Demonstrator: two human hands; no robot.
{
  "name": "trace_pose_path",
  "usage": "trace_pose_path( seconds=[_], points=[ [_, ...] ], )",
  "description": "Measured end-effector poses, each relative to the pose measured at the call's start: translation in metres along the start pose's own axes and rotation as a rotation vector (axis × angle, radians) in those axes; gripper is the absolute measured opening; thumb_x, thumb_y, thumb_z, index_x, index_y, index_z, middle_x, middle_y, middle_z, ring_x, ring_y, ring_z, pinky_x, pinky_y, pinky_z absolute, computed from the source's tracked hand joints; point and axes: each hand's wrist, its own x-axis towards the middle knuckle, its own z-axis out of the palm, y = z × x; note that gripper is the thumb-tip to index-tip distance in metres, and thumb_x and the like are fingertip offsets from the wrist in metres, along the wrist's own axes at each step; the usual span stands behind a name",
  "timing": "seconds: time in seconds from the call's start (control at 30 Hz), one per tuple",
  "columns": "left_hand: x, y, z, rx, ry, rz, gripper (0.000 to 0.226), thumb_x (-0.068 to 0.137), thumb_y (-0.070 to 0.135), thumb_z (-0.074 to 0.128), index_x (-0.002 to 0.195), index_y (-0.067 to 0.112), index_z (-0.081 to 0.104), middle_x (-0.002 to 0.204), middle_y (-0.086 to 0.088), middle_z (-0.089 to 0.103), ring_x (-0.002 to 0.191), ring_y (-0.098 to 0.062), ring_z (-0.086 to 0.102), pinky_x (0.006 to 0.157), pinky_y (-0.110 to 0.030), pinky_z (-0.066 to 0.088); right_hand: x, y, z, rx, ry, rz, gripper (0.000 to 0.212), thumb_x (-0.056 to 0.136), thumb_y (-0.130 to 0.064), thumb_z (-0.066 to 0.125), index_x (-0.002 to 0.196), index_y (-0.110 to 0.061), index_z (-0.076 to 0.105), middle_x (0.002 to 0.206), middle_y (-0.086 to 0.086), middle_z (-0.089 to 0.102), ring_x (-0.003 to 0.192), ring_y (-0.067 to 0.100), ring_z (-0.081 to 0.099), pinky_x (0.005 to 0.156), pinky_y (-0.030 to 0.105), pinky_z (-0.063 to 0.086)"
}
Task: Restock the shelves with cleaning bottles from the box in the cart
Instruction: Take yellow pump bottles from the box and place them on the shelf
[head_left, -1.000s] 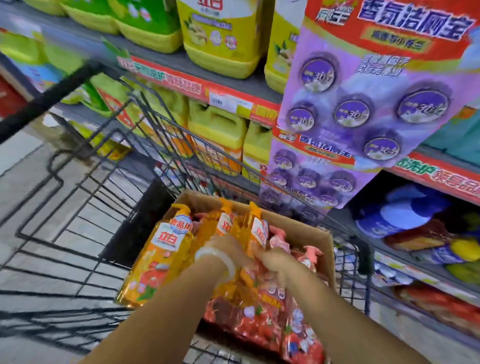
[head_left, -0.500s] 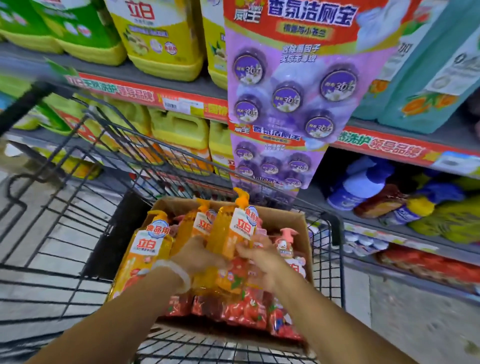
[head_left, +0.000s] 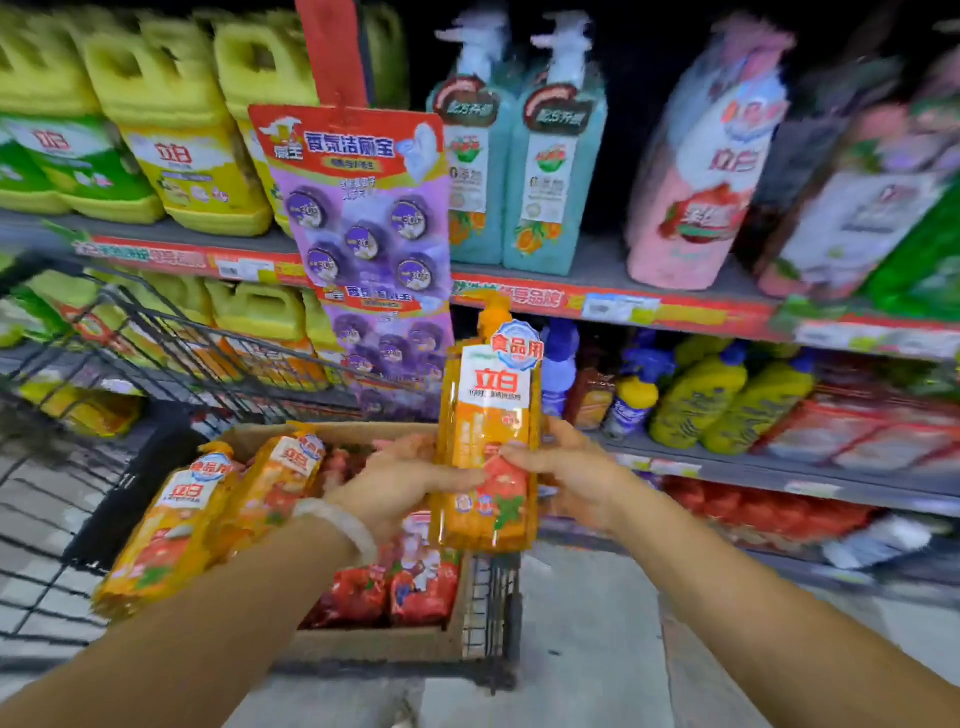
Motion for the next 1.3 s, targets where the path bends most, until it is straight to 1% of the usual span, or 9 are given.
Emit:
trace_pose_path(
  seconds=[0.1, 0.27, 0.4, 0.5, 0.67, 0.93, 1.0, 1.13, 1.3],
  points=[
    [0.002, 0.010, 0.069, 0.066, -0.086, 0.078, 0.059, 0.063, -0.002, 0.077, 0.120, -0.002, 0.060, 0.115, -0.019, 0.068, 0.105, -0.033, 0.065, 0.087, -0.040, 0.056, -0.052, -0.015, -0.056, -0.013, 0.065, -0.124, 0.045, 0.082, -0.003, 0.067, 0.122, -0.016, 0.050, 0.094, -0.002, 0.067, 0.076, 0.013, 0.065, 0.051, 0.023, 0.052],
    [0.004, 0.040, 0.191, 0.181, -0.245, 0.206, 0.029, 0.070, -0.006, 0.069, 0.094, 0.011, 0.071, 0.094, -0.007, 0.075, 0.082, -0.018, 0.072, 0.073, -0.030, 0.060, -0.140, -0.045, -0.145, 0.008, 0.182, -0.289, 0.044, 0.082, -0.001, 0.066, 0.120, -0.014, 0.051, 0.092, 0.000, 0.069, 0.069, 0.010, 0.068, 0.051, 0.021, 0.053],
    [0.008, 0.075, 0.281, 0.265, -0.374, 0.322, 0.034, 0.073, -0.005, 0.069, 0.102, 0.013, 0.068, 0.101, -0.007, 0.073, 0.084, -0.016, 0.071, 0.071, -0.028, 0.059, -0.202, -0.076, -0.208, 0.043, 0.300, -0.391, 0.039, 0.083, -0.001, 0.066, 0.117, -0.015, 0.053, 0.102, 0.006, 0.068, 0.071, 0.014, 0.068, 0.063, 0.032, 0.057],
    [0.008, 0.101, 0.343, 0.303, -0.460, 0.385, 0.038, 0.067, 0.003, 0.071, 0.103, 0.012, 0.066, 0.100, -0.006, 0.073, 0.080, -0.013, 0.071, 0.067, -0.024, 0.059, -0.245, -0.100, -0.248, 0.044, 0.392, -0.466, 0.054, 0.083, -0.006, 0.067, 0.132, -0.017, 0.047, 0.099, 0.004, 0.068, 0.077, 0.019, 0.066, 0.070, 0.035, 0.054],
    [0.018, 0.137, 0.424, 0.337, -0.532, 0.424, 0.064, 0.058, 0.011, 0.085, 0.118, 0.006, 0.061, 0.110, -0.010, 0.071, 0.099, -0.027, 0.069, 0.087, -0.043, 0.055, -0.301, -0.131, -0.307, 0.014, 0.502, -0.570, 0.057, 0.084, -0.011, 0.068, 0.134, -0.021, 0.045, 0.115, 0.003, 0.068, 0.090, 0.019, 0.068, 0.062, 0.032, 0.054],
    [0.058, 0.202, 0.544, 0.384, -0.509, 0.640, 0.055, 0.054, 0.006, 0.085, 0.105, 0.003, 0.066, 0.101, -0.012, 0.073, 0.080, -0.019, 0.071, 0.067, -0.028, 0.057, -0.329, -0.207, -0.409, -0.054, 0.591, -0.707, 0.030, 0.085, -0.011, 0.066, 0.113, -0.022, 0.059, 0.107, 0.002, 0.070, 0.088, 0.019, 0.067, 0.077, 0.038, 0.056],
    [0.071, 0.233, 0.574, 0.385, -0.533, 0.702, 0.041, 0.063, 0.005, 0.079, 0.102, 0.007, 0.067, 0.094, -0.005, 0.074, 0.073, -0.012, 0.072, 0.058, -0.020, 0.055, -0.333, -0.242, -0.436, -0.103, 0.604, -0.762, 0.023, 0.086, -0.011, 0.065, 0.103, -0.026, 0.060, 0.102, -0.001, 0.070, 0.083, 0.016, 0.067, 0.072, 0.035, 0.055],
    [0.096, 0.309, 0.641, 0.381, -0.582, 0.822, 0.021, 0.074, 0.000, 0.071, 0.091, 0.012, 0.068, 0.073, 0.007, 0.075, 0.063, -0.002, 0.070, 0.050, -0.014, 0.053, -0.350, -0.326, -0.490, -0.192, 0.622, -0.876, 0.023, 0.088, -0.012, 0.063, 0.107, -0.025, 0.059, 0.105, -0.002, 0.069, 0.090, 0.017, 0.066, 0.083, 0.038, 0.055],
    [0.136, 0.380, 0.718, 0.351, -0.574, 0.902, 0.016, 0.076, 0.000, 0.071, 0.086, 0.012, 0.067, 0.064, 0.008, 0.072, 0.056, -0.002, 0.068, 0.045, -0.015, 0.050, -0.354, -0.407, -0.557, -0.256, 0.645, -0.979, 0.021, 0.090, -0.011, 0.059, 0.107, -0.023, 0.059, 0.096, -0.004, 0.068, 0.079, 0.013, 0.066, 0.068, 0.032, 0.055]
  ],
)
